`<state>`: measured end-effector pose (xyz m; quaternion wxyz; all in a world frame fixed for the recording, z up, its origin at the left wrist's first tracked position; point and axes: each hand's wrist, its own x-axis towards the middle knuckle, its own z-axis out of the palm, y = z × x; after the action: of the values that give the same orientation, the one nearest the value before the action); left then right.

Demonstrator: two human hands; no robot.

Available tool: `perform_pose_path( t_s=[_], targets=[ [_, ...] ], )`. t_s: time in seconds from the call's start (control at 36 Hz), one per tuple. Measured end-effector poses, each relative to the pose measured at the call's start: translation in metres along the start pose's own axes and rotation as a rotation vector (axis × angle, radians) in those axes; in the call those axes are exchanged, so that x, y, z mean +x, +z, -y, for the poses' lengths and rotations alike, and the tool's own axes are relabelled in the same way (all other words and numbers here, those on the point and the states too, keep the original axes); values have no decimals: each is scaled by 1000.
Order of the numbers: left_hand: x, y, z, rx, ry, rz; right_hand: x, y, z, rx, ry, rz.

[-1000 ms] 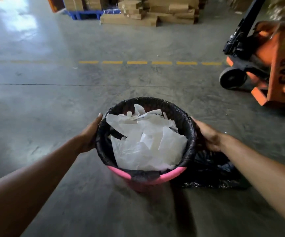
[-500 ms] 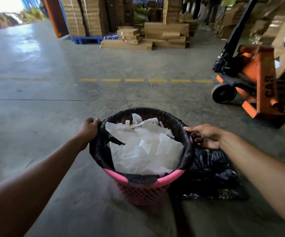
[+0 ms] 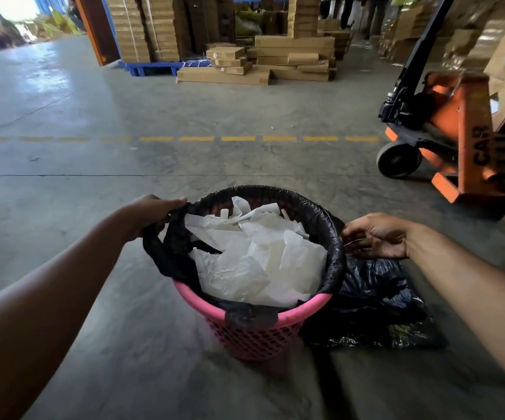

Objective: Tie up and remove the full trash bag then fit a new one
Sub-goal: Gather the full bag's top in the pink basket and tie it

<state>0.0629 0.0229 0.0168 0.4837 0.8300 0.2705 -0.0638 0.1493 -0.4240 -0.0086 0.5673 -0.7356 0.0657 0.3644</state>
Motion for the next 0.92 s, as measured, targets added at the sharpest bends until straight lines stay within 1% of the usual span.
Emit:
perform_pose_path(
  t_s=[0.11, 0.19, 0.25, 0.31, 0.36, 0.42, 0.5, 0.58, 0.67, 0.72, 0.75, 0.81, 0.83, 0.89, 0.92],
  targets=[
    [3, 12, 5, -77, 16, -66, 1, 6, 1, -59, 12, -62],
    [4, 18, 3, -236, 63, -107, 1, 13, -6, -25, 47, -12],
    [6, 22, -2, -312, 127, -138, 2, 14, -11, 32, 46, -2],
    [5, 26, -10, -357, 219, -159, 5, 14, -14, 85, 38, -34],
    [2, 30, -19, -411, 322, -141, 4, 14, -14, 92, 34, -51],
    [-3, 35, -29, -462, 411, -90, 2, 15, -11, 97, 24, -95],
    [-5, 37, -37, -405, 479, -11, -2, 13, 2, 177, -37, -200],
    [-3, 35, -32, -270, 438, -1, -10, 8, 22, 335, -153, -231],
    [0, 30, -21, -107, 370, -65, -19, 11, 40, 458, -307, -168],
    [-2, 25, -15, -38, 354, -57, -27, 22, 52, 496, -386, -75],
    [-4, 22, -13, -48, 354, -30, -30, 28, 57, 498, -404, -19],
    [-10, 13, -11, -166, 370, 55, -35, 38, 67, 415, -418, 42],
    [-12, 9, -10, -276, 374, 102, -34, 41, 70, 308, -420, 26],
    [-15, 4, -11, -485, 378, 172, -33, 42, 72, -42, -399, -108],
    [-17, 2, -12, -530, 383, 178, -32, 42, 72, -248, -381, -204]
  ],
)
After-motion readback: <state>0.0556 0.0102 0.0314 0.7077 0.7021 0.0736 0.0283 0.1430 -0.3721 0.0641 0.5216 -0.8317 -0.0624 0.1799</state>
